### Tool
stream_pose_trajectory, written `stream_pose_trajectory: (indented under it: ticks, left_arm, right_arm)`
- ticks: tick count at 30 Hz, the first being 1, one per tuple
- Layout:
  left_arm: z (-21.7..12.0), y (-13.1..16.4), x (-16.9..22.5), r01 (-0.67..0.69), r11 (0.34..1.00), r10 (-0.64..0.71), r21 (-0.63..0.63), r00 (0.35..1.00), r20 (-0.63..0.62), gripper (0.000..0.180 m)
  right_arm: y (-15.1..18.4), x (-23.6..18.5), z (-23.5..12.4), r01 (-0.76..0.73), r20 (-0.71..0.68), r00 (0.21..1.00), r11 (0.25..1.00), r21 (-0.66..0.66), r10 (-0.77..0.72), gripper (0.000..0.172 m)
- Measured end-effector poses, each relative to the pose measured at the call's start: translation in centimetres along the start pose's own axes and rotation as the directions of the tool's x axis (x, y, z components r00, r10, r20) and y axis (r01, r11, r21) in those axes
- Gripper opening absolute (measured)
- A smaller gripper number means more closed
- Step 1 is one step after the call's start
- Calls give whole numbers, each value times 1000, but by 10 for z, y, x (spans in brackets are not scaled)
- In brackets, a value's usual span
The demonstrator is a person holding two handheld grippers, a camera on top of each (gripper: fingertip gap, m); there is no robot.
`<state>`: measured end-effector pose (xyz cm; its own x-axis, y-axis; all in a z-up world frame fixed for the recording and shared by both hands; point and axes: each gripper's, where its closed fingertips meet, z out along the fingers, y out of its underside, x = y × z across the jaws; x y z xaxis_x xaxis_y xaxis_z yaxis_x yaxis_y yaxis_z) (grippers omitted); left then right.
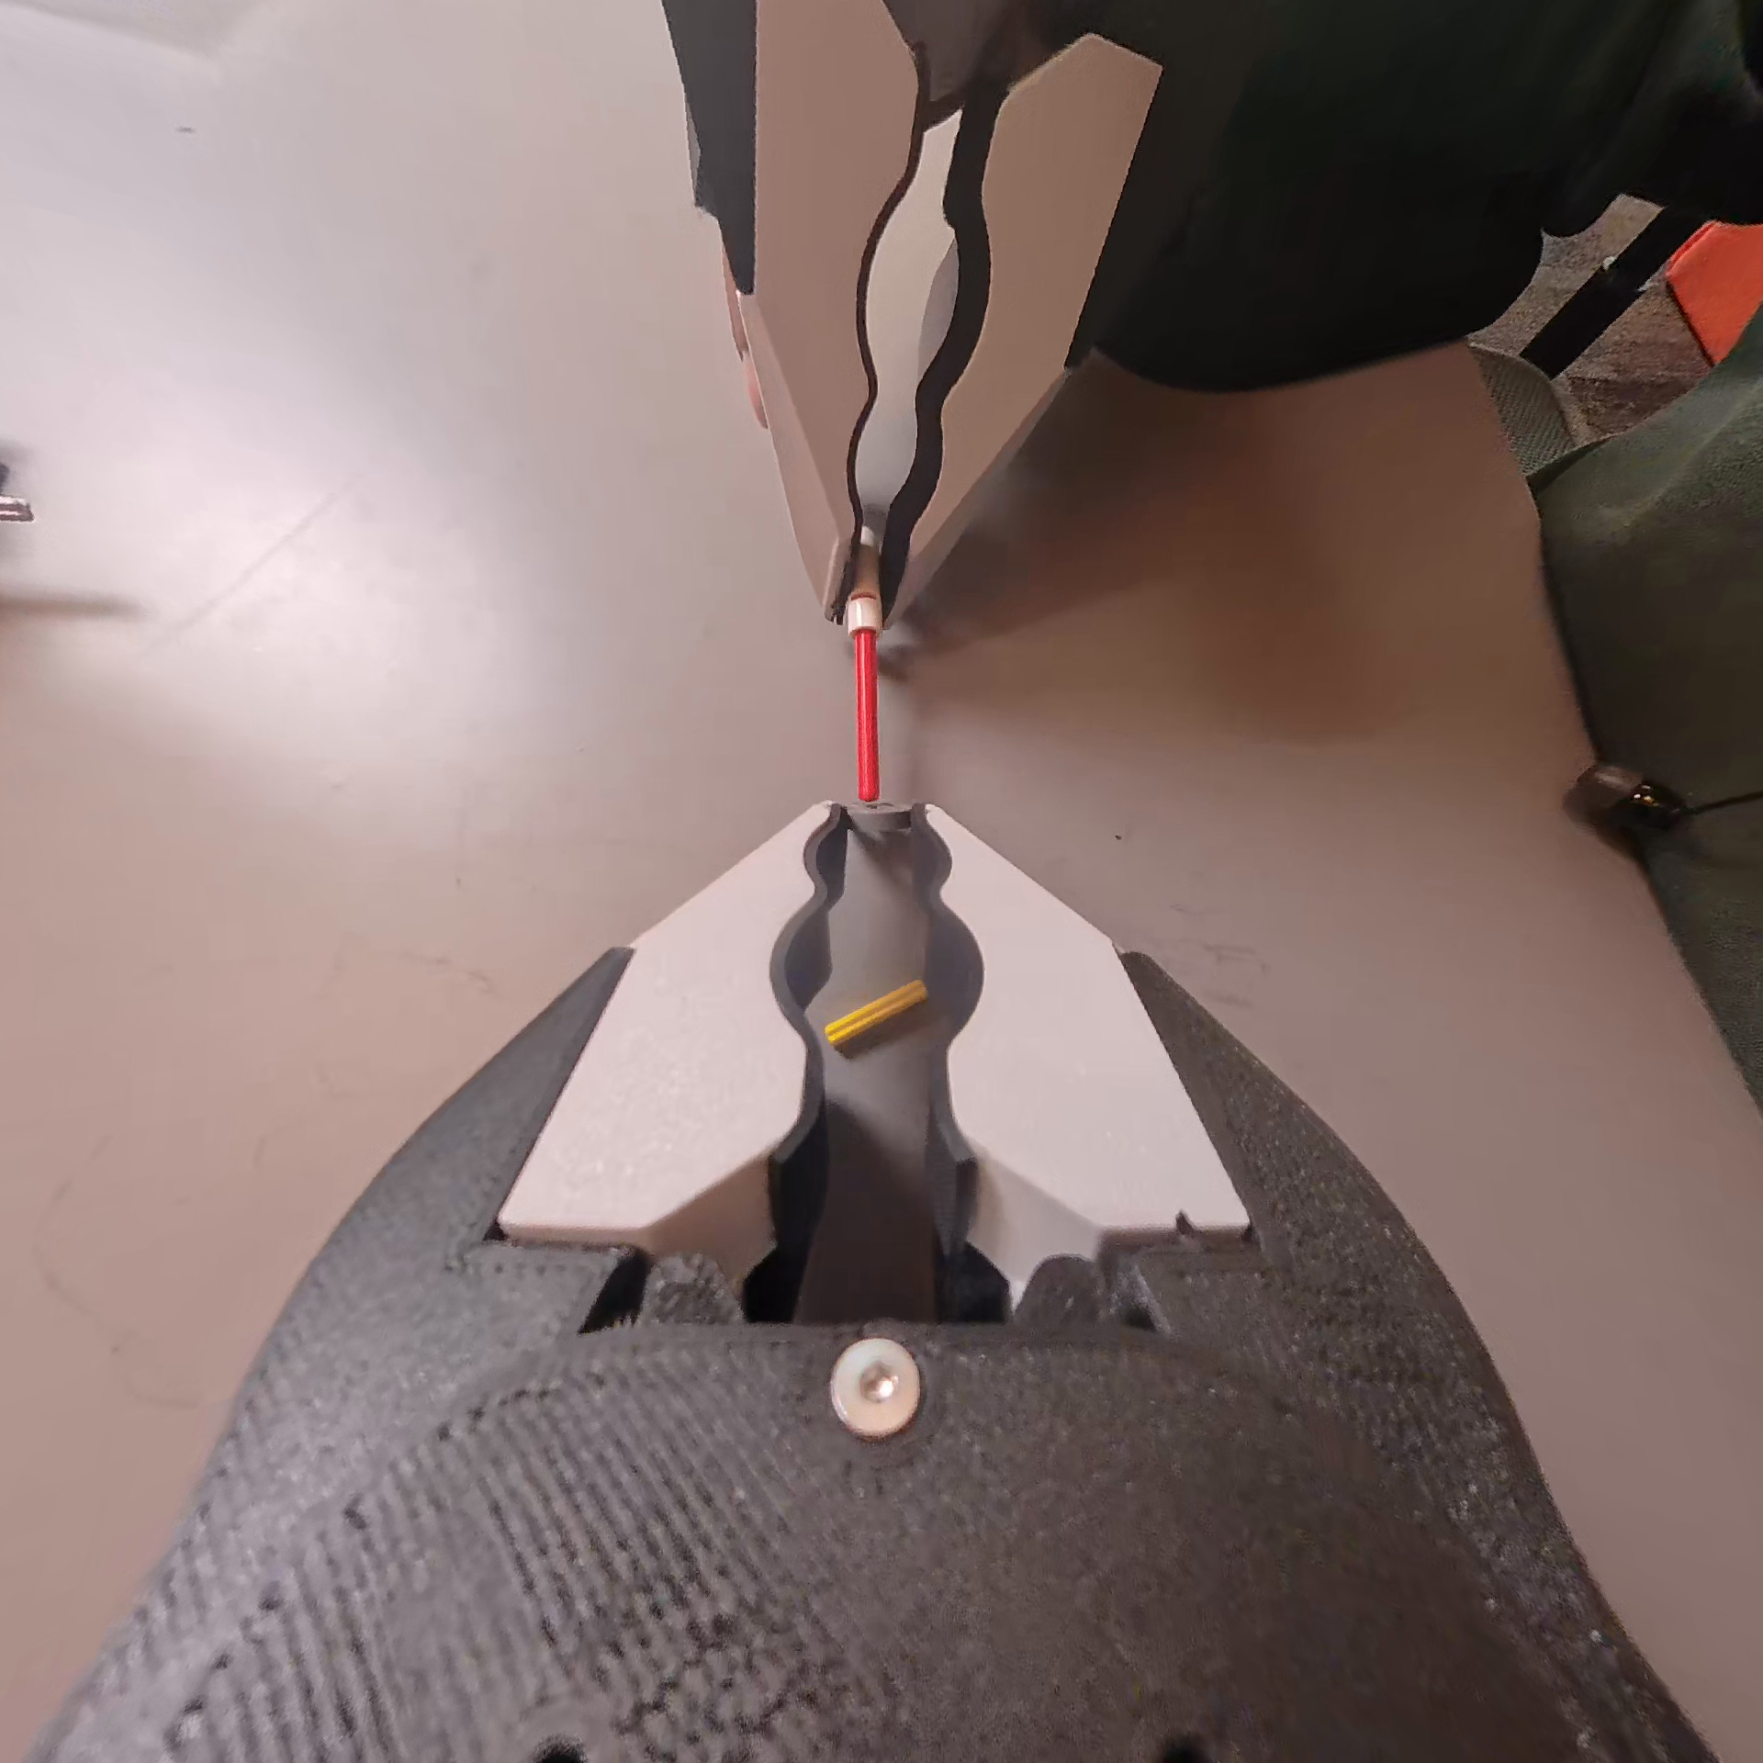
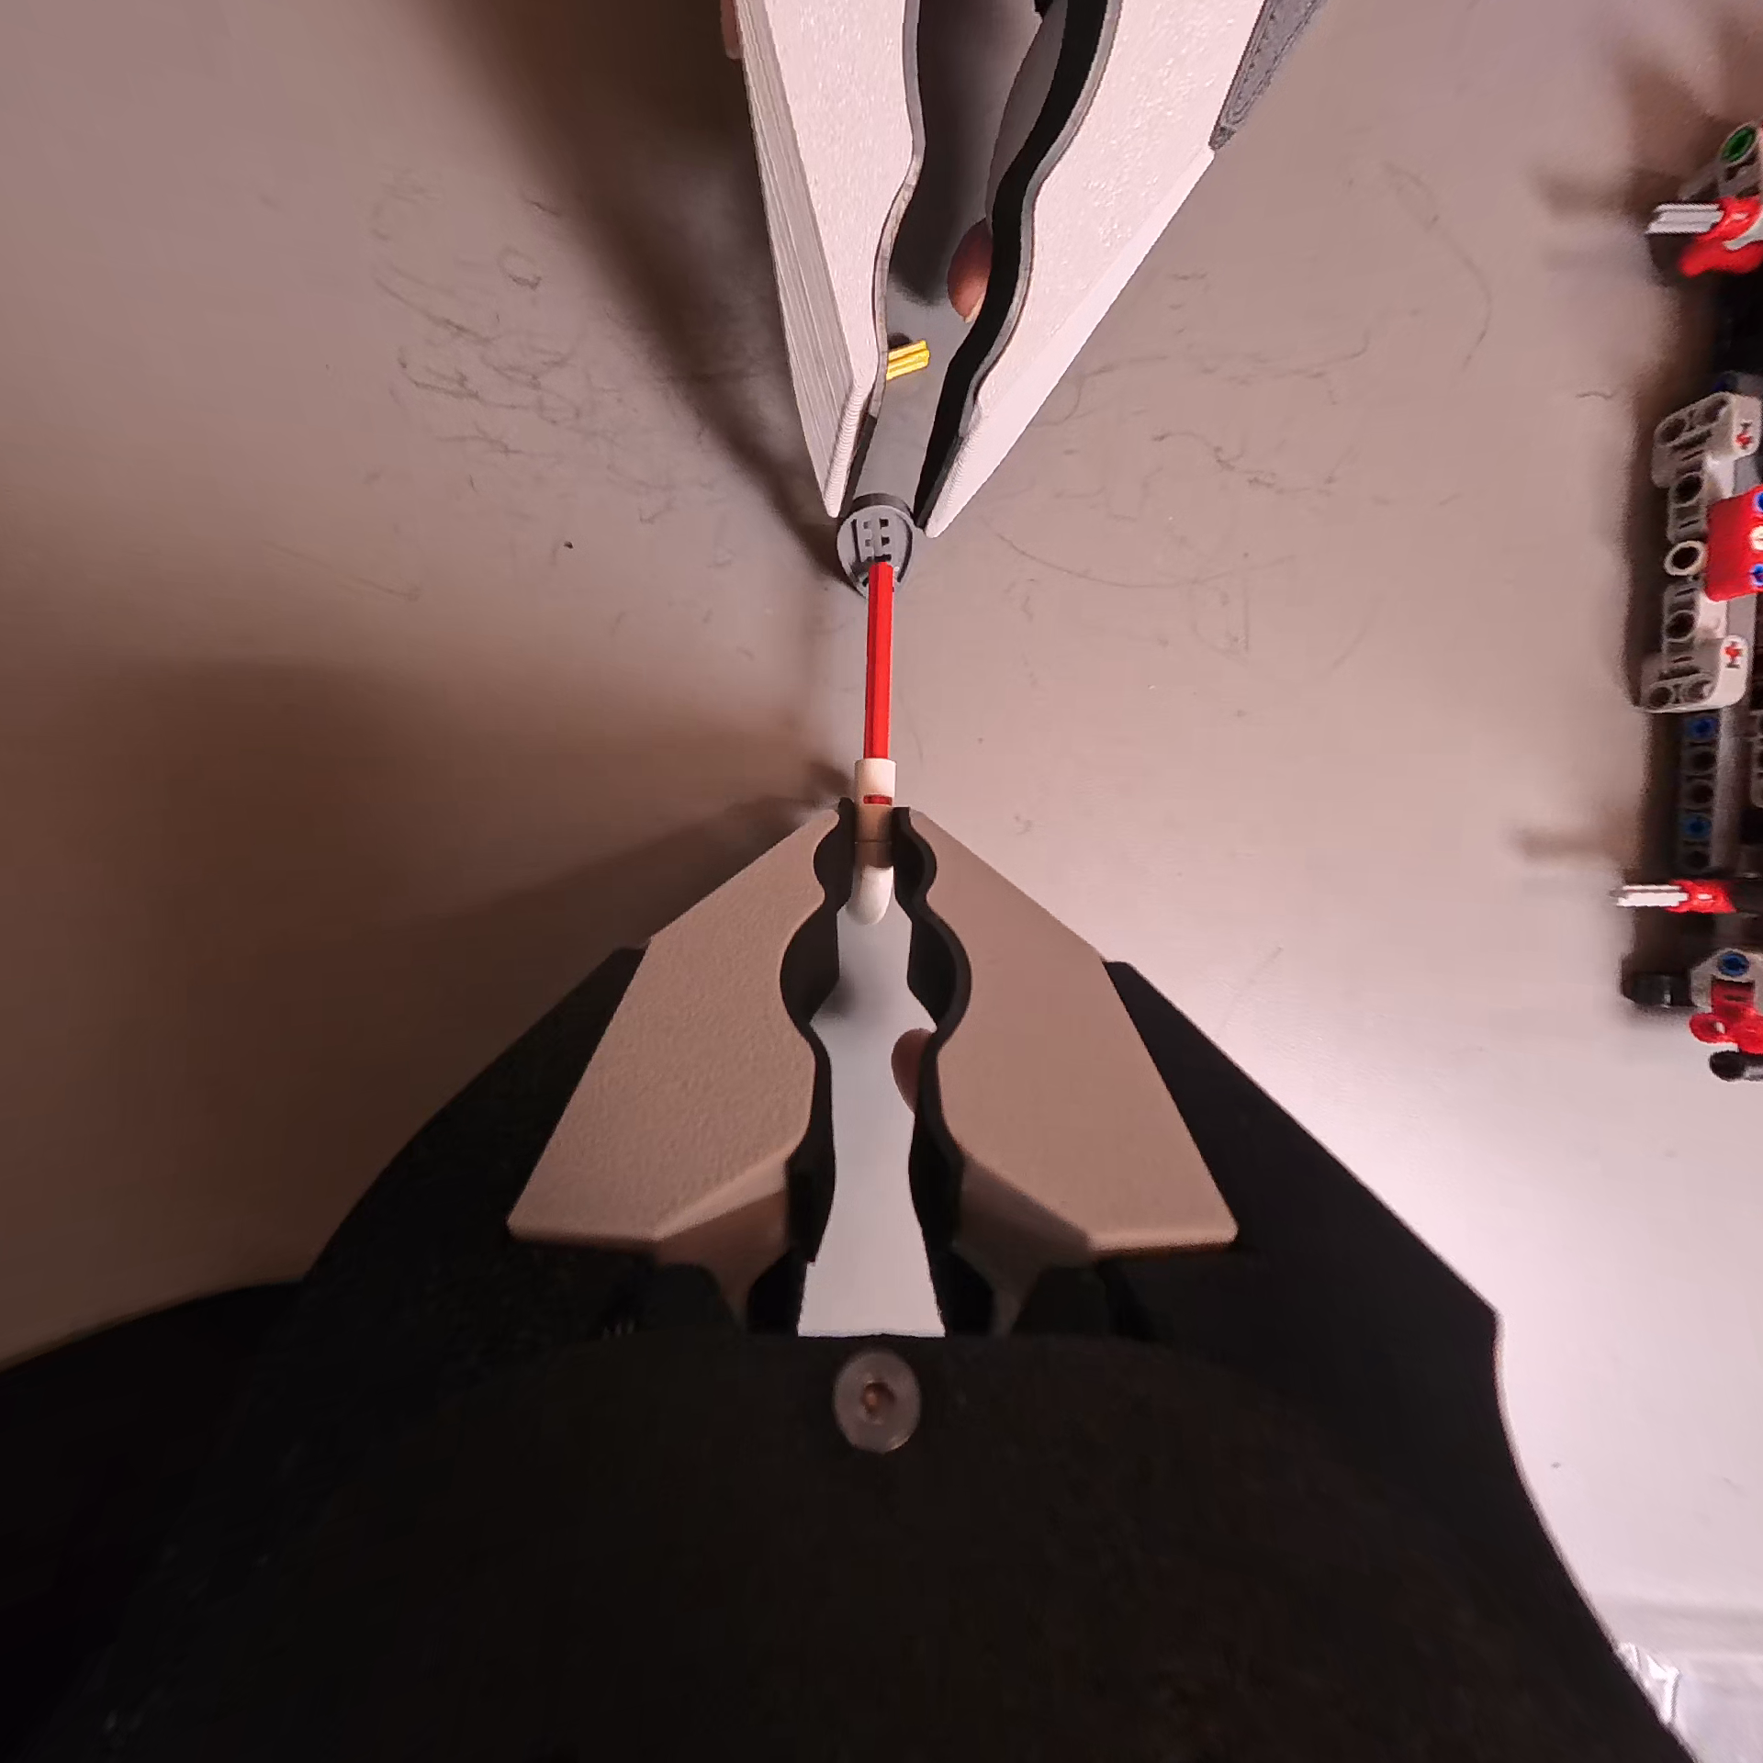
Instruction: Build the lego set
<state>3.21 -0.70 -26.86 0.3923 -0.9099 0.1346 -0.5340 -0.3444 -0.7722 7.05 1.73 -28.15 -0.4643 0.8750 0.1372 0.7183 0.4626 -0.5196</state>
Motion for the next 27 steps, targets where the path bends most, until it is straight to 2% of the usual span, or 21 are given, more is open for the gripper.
stream_pose_trajectory:
  ticks: [1, 27]
  left_arm:
    - [0, 0, 0, 1, 1000, -1, 2, 1000, -1, 11]
    - [4, 0, -2, 24, 999, -24, 38, 1000, -1, 10]
  right_arm:
    - [0, 0, 0, -1, -1, 1000, 1000, 0, 1, 5]
    - [0, 5, 2, -16, -14, 1000, 1000, 12, 16, 4]
